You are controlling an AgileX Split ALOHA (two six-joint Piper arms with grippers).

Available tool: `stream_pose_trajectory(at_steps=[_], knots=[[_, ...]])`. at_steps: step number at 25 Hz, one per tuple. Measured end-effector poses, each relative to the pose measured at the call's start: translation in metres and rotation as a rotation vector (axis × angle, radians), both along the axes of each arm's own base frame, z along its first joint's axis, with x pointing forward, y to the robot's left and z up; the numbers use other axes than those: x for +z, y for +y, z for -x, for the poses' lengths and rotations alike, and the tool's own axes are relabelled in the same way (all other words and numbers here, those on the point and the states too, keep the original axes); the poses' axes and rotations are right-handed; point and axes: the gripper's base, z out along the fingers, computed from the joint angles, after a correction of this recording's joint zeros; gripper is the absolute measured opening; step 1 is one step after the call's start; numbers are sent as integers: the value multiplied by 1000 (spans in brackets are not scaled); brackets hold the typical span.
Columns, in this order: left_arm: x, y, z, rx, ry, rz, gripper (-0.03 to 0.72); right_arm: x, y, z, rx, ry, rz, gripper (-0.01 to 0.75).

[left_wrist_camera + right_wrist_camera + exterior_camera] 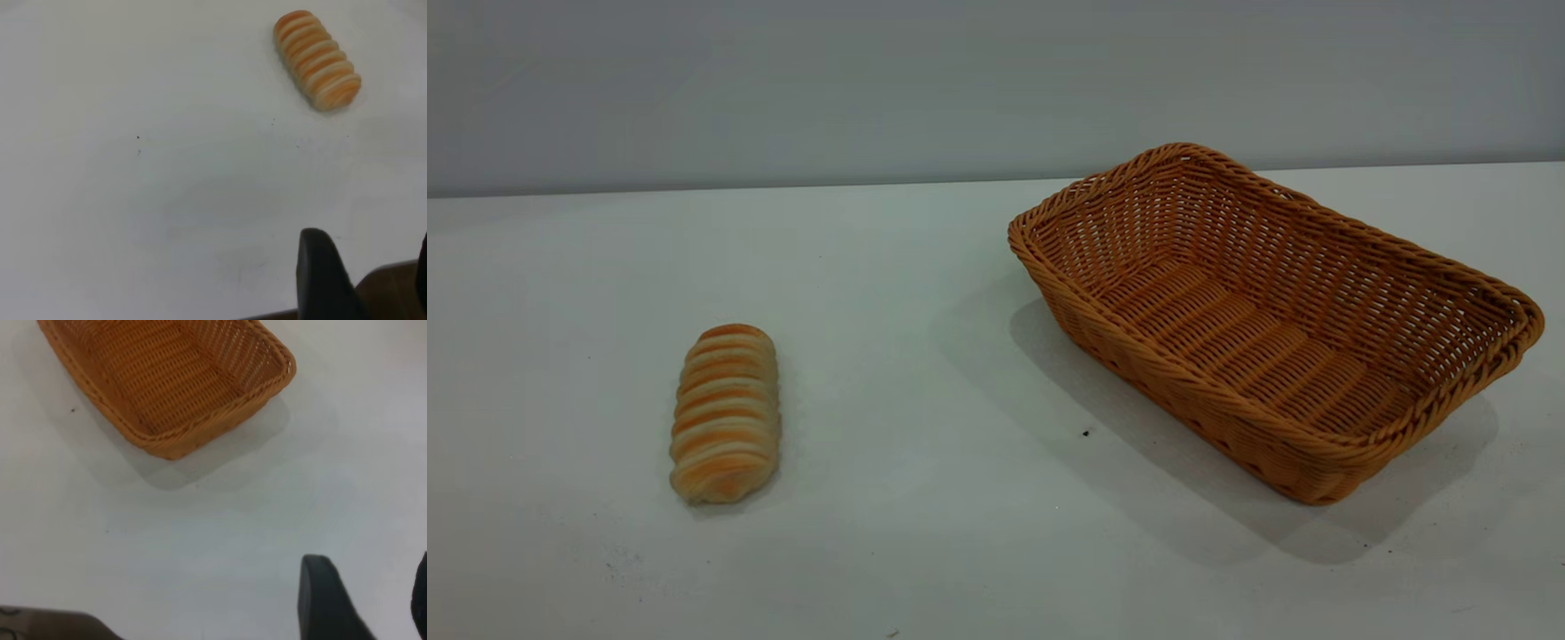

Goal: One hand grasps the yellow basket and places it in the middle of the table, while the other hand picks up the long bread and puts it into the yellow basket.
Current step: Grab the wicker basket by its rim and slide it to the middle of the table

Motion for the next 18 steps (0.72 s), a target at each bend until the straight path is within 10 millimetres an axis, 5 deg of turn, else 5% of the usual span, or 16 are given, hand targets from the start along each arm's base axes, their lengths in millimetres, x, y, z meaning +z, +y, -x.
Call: stream_pose_trajectory(at_steps=[8, 13, 18], knots=[[10, 0, -1, 45, -79, 68, 407, 7, 4, -2, 10, -62, -68, 301], [76, -6, 0, 37, -536, 257, 405, 49, 11, -20, 35, -364, -242, 301], [126, -12, -27, -18, -676, 358, 405, 67, 10, -68, 40, -390, -325, 322]])
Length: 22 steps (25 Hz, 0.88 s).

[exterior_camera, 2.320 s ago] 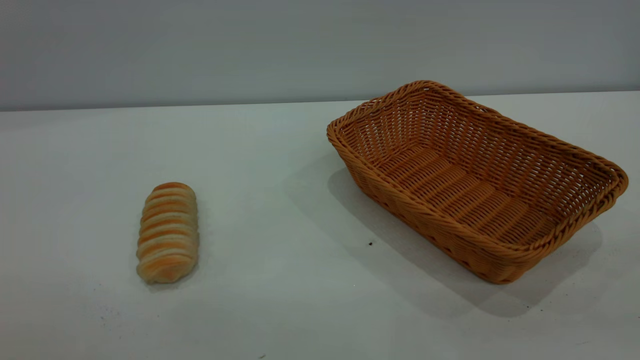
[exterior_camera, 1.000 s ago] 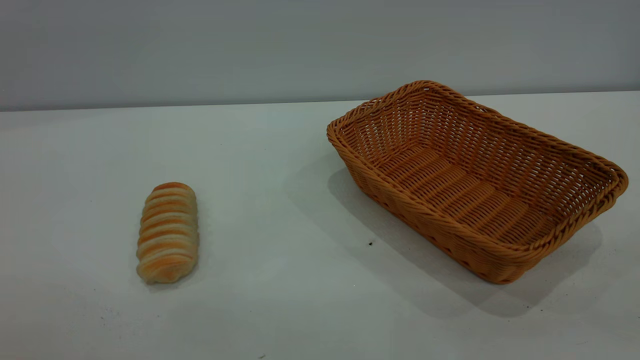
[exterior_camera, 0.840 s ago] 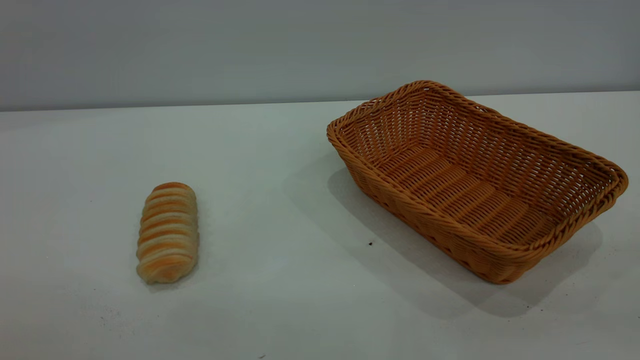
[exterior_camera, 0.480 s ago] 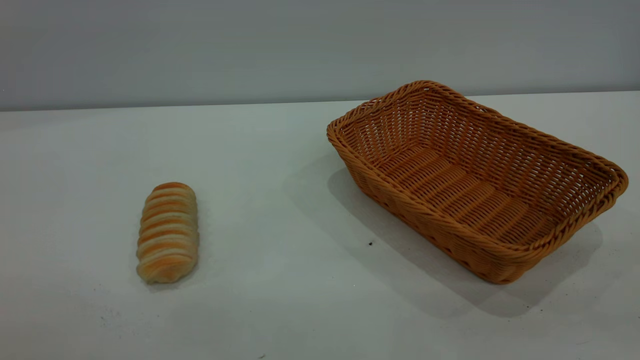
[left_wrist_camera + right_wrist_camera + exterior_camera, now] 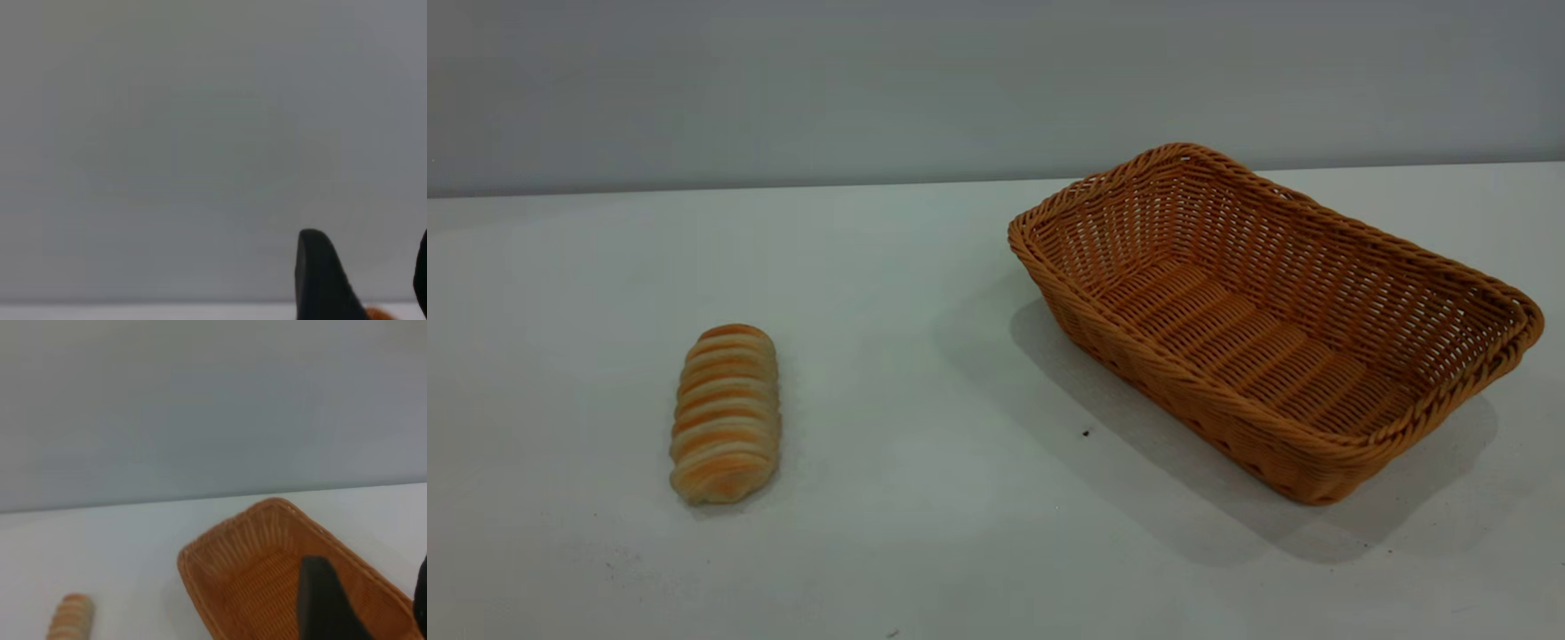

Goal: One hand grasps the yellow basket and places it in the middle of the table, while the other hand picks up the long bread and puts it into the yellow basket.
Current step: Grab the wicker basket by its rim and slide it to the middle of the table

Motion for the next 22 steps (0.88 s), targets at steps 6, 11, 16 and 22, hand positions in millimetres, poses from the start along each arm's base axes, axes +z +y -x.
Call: stream_pose_trajectory(at_steps=[6, 11, 16, 22], knots=[[21, -5, -72, -56, 114, -151, 405, -18, -3, -64, -5, 151, -50, 335], [5, -8, -145, -123, 290, -269, 405, -55, -6, -105, -9, 375, -65, 374], [-18, -8, -218, -157, 384, -344, 405, -96, -9, -136, -24, 575, -69, 501], [-40, -11, -295, -204, 422, -392, 405, -137, -13, -160, -92, 724, -116, 551]])
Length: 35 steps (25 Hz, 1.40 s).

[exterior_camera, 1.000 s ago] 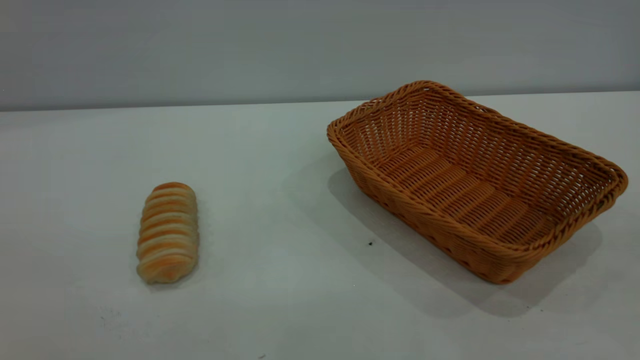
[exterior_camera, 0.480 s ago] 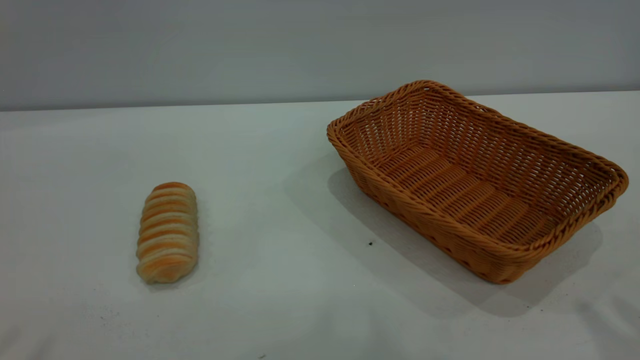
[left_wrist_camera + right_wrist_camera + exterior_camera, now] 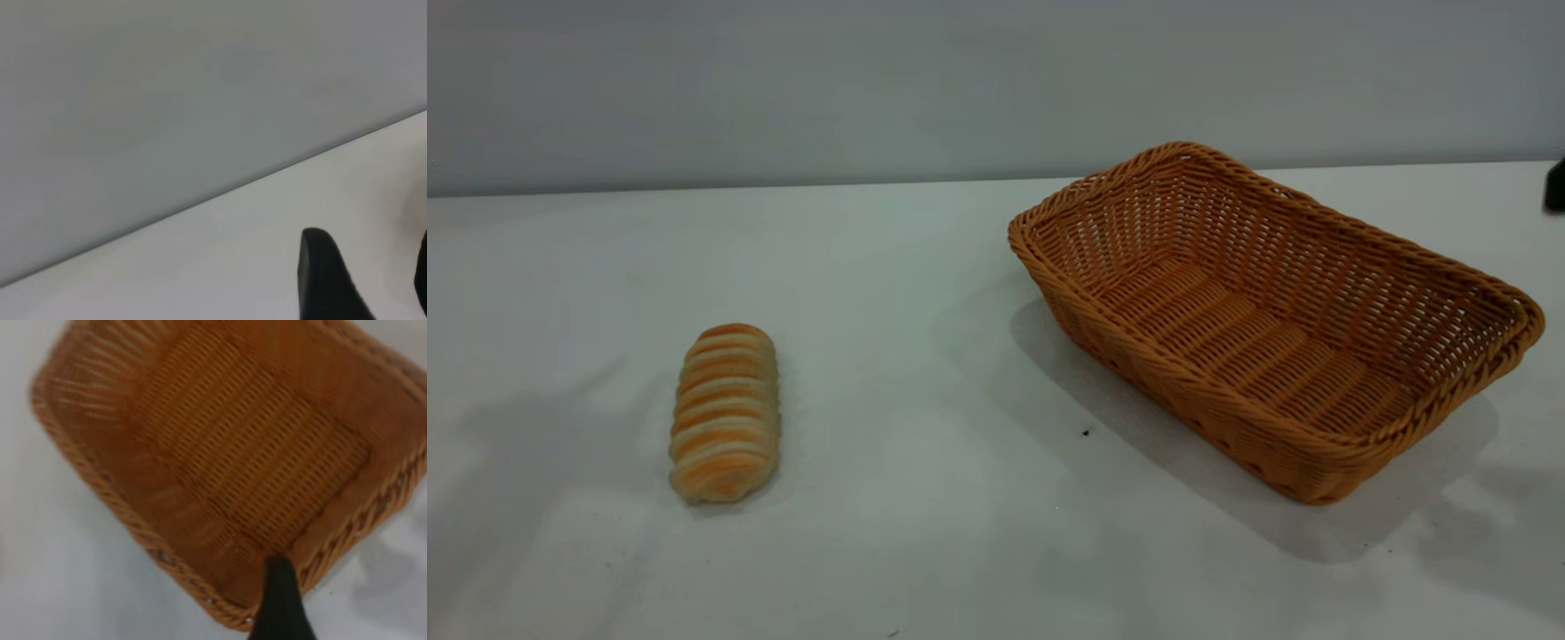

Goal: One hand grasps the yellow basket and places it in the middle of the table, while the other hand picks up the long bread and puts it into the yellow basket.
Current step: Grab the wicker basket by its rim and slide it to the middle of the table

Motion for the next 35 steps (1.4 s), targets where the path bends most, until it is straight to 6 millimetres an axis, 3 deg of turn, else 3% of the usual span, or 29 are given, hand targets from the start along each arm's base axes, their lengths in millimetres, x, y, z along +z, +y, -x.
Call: stream_pose_trajectory(at_steps=[6, 14, 26, 35], knots=[[-14, -4, -54, -37, 2, 32, 405, -29, -3, -15, -75, 95, -29, 555], [-27, -11, -94, -106, -4, 63, 405, -52, -3, -37, -131, 179, -84, 555], [-53, -14, -121, -133, 56, 92, 405, -89, -4, -41, -177, 304, -107, 555], [-62, -15, -131, -143, 72, 92, 405, -97, -2, -57, -189, 287, -154, 546]])
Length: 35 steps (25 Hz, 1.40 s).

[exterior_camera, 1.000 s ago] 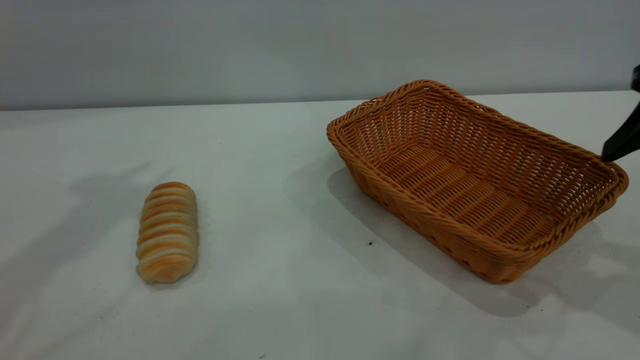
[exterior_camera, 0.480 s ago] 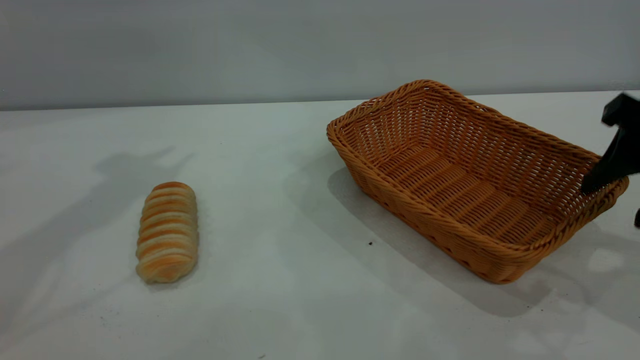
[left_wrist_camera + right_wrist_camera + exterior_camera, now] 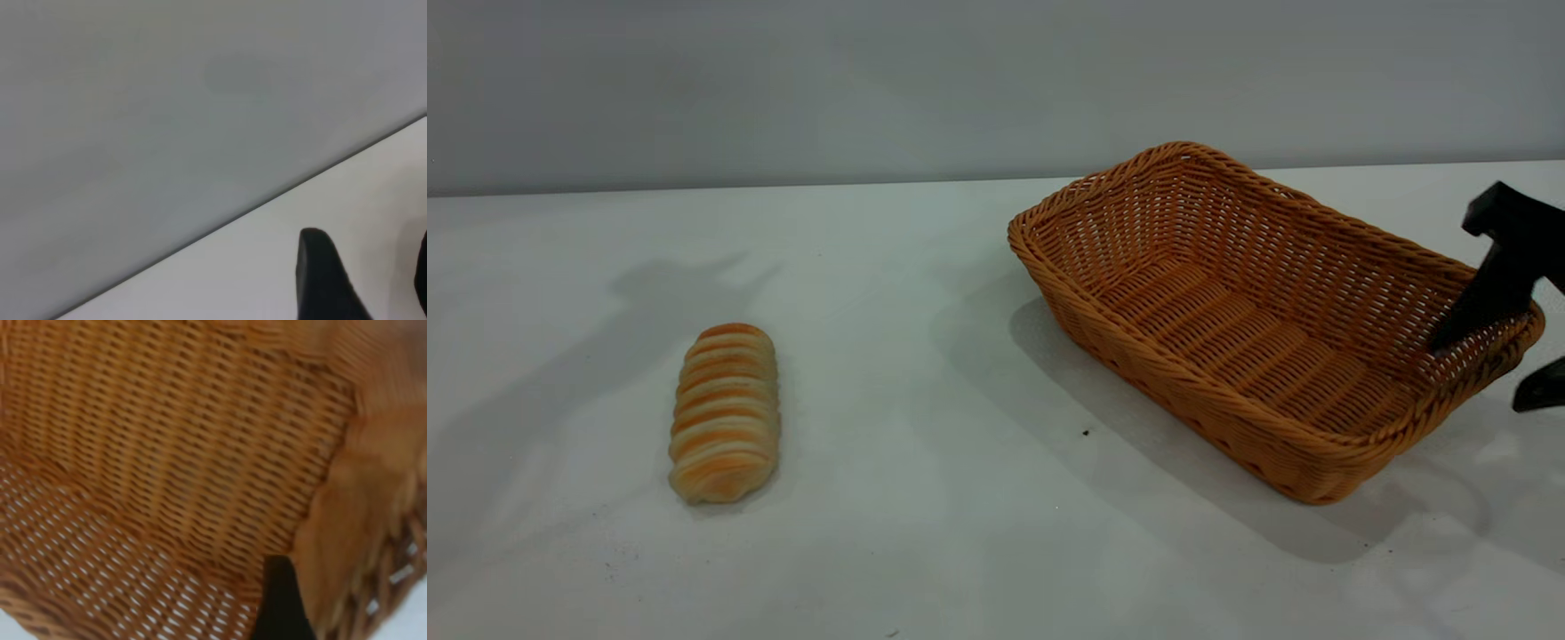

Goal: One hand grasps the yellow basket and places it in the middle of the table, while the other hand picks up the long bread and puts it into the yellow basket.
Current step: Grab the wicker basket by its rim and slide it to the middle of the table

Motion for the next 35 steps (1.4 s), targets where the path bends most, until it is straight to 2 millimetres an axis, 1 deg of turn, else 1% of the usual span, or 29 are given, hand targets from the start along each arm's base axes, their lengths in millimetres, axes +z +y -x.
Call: stream_pose_trajectory(at_steps=[4, 9, 11, 13, 15, 17, 21, 23, 24, 27, 29, 32, 35], knots=[[-5, 0, -2, -1, 6, -4, 405, -10, 2, -8, 4, 11, -24, 545], [-9, 1, -6, 8, 3, -17, 405, -31, 4, -18, 26, 43, -57, 543], [-11, 1, -7, 6, 3, -23, 405, -38, 5, -20, 27, 53, -64, 531], [-14, 2, -8, 6, 7, -26, 405, -44, 5, -22, 30, 63, -74, 498], [-16, 2, -9, 6, 11, -25, 405, -50, 6, -22, 27, 71, -83, 442], [-19, 2, -10, 5, 18, -26, 405, -53, 6, -22, 30, 74, -89, 353], [-19, 2, -10, 6, 18, -27, 405, -52, 7, -25, 15, 63, -103, 153], [-19, 2, -10, 6, 18, -27, 405, -52, 8, -25, 36, 54, -104, 68], [-19, 2, -10, 6, 18, -27, 405, -52, 8, -25, 68, 48, -97, 53], [-19, 2, -10, 6, 18, -27, 405, -49, 12, -26, 155, 17, -96, 48], [-19, 2, -10, 6, 18, -27, 405, -43, 13, -30, 190, -12, -103, 46], [-19, 2, -10, 5, 18, -27, 405, -30, 18, -37, 240, -67, -149, 46], [-19, 2, -10, 5, 18, -27, 405, -19, 29, -45, 314, -105, -178, 46]])
